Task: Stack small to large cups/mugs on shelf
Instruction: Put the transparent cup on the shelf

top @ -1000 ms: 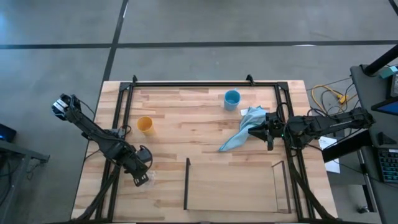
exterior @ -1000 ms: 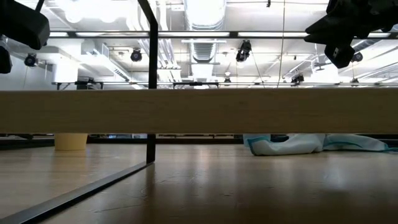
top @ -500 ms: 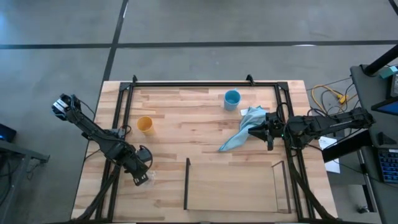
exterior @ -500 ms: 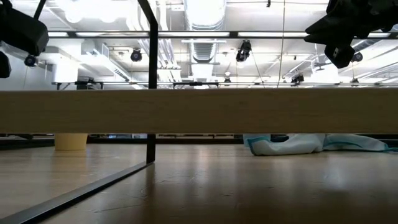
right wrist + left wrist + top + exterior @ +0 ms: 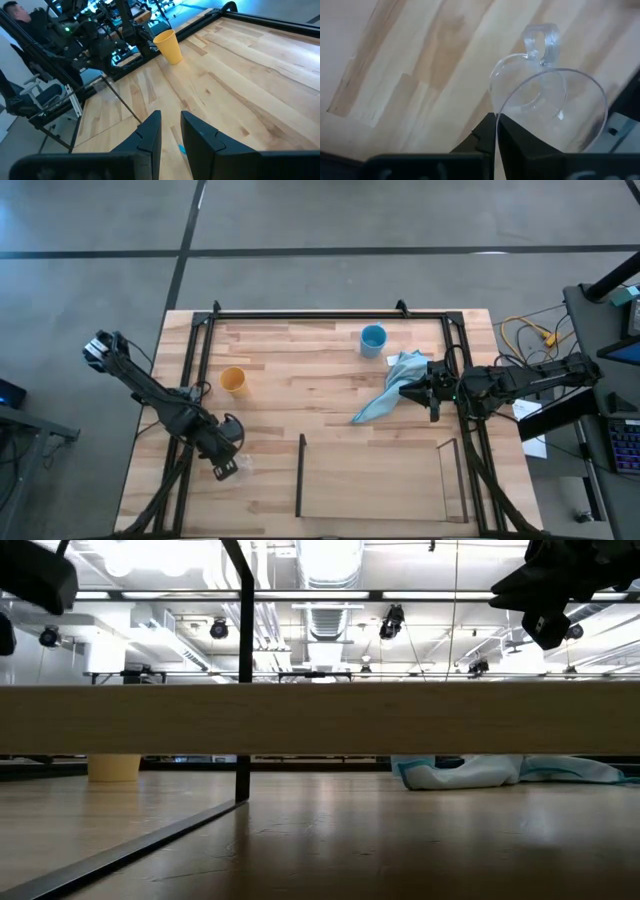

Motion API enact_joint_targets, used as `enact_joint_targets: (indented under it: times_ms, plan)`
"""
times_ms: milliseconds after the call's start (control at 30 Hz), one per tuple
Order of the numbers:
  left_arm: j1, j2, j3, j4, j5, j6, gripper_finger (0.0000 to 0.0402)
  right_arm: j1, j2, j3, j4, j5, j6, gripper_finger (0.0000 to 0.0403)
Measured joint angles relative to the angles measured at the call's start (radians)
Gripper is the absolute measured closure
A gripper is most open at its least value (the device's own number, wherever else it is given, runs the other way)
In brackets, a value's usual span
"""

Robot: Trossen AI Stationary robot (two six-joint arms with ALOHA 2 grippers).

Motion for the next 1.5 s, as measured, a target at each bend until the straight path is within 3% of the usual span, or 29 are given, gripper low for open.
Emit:
enact_joint_targets:
  times_ms: [267,567,667,800,1300,1500]
  plan:
    - [0.001,-0.001,0.133,-0.096,-0.046,0.000,0.0401,0.000,0.000,0.000,0.000,0.006,-0.002,0.0335]
    - [0.021,-0.003,0.352,-0.235,-0.386,0.060,0.0402,0.000,0.000,0.000,0.000,0.008,-0.004,0.0335]
    - [0.039,-0.005,0.416,-0.243,-0.504,0.130,0.0402,0.000,0.000,0.000,0.000,0.008,-0.004,0.0335]
    - [0.081,-0.005,0.487,-0.245,-0.588,0.249,0.0402,0.000,0.000,0.000,0.000,0.008,-0.004,0.0335]
    - [0.271,0.039,0.678,-0.130,-0.634,0.700,0.0402,0.000,0.000,0.000,0.000,0.008,0.000,0.0335]
    - [0.312,0.119,0.780,-0.068,-0.552,0.848,0.0401,0.000,0.000,0.000,0.001,0.008,0.002,0.0335]
